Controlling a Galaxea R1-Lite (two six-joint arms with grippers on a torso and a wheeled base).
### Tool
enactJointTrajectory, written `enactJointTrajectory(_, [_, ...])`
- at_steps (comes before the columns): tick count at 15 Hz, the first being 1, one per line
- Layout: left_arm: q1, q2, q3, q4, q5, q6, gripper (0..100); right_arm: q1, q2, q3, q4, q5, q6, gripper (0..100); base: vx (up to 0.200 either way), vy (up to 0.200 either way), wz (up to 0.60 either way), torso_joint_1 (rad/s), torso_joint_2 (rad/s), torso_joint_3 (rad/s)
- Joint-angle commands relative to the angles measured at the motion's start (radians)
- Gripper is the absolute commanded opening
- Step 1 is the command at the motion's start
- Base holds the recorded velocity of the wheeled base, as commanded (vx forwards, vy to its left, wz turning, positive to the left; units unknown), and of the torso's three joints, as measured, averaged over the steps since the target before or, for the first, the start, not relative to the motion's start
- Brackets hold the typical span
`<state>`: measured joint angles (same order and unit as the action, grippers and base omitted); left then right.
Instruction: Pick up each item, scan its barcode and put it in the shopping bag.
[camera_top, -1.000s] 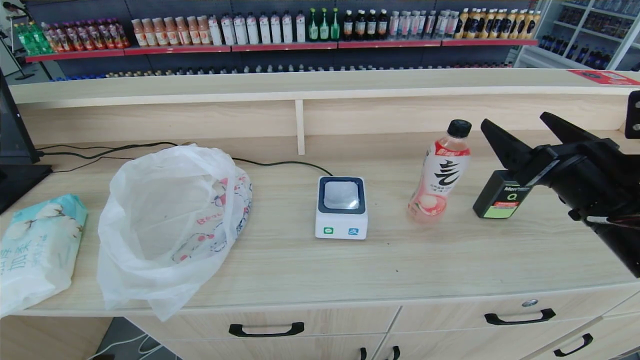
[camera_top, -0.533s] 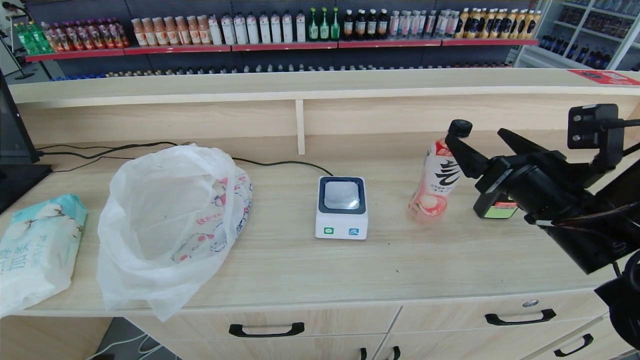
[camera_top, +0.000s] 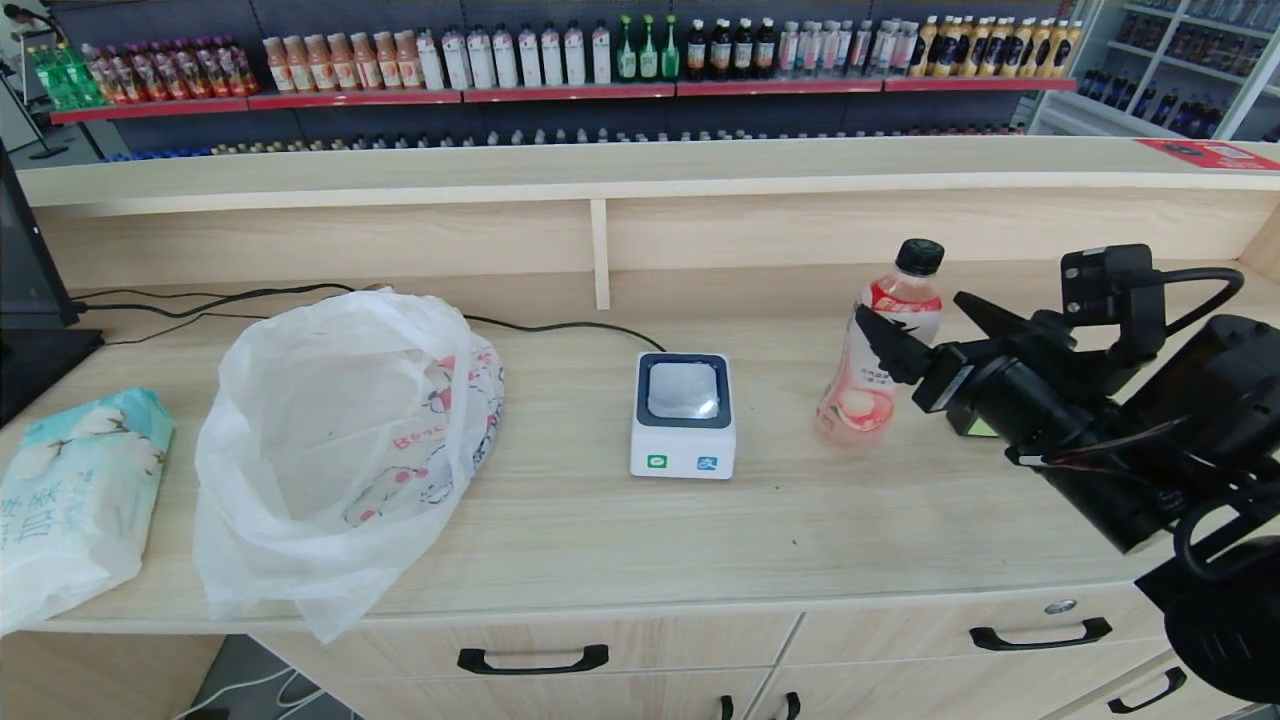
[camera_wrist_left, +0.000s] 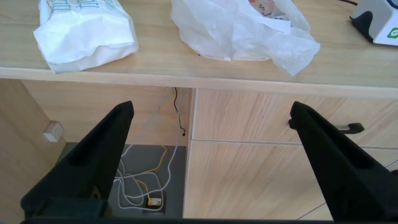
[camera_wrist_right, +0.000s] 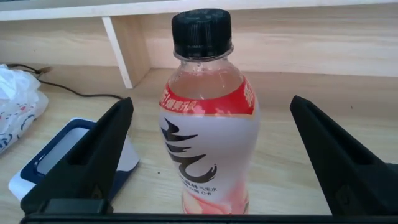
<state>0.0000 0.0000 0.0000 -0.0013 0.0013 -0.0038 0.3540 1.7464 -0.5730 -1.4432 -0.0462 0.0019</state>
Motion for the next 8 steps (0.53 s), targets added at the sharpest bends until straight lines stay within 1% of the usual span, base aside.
enactJointTrajectory(1, [0.0, 0.0, 0.0, 0.0, 0.0, -0.001, 100, 0.0, 0.013, 0.002, 0.0, 0.0, 0.0, 100, 0.0, 0.0, 0.0, 0.0, 0.0, 0.0])
enactJointTrajectory(4, [0.0, 0.0, 0.0, 0.0, 0.0, -0.001, 100, 0.014, 0.058, -0.007, 0.0, -0.001, 0.0, 100, 0.0, 0.0, 0.0, 0.0, 0.0, 0.0])
enactJointTrajectory(8, [0.0, 0.0, 0.0, 0.0, 0.0, -0.001, 100, 0.006, 0.107, -0.013, 0.0, 0.0, -0.005, 100, 0.0, 0.0, 0.0, 0.0, 0.0, 0.0])
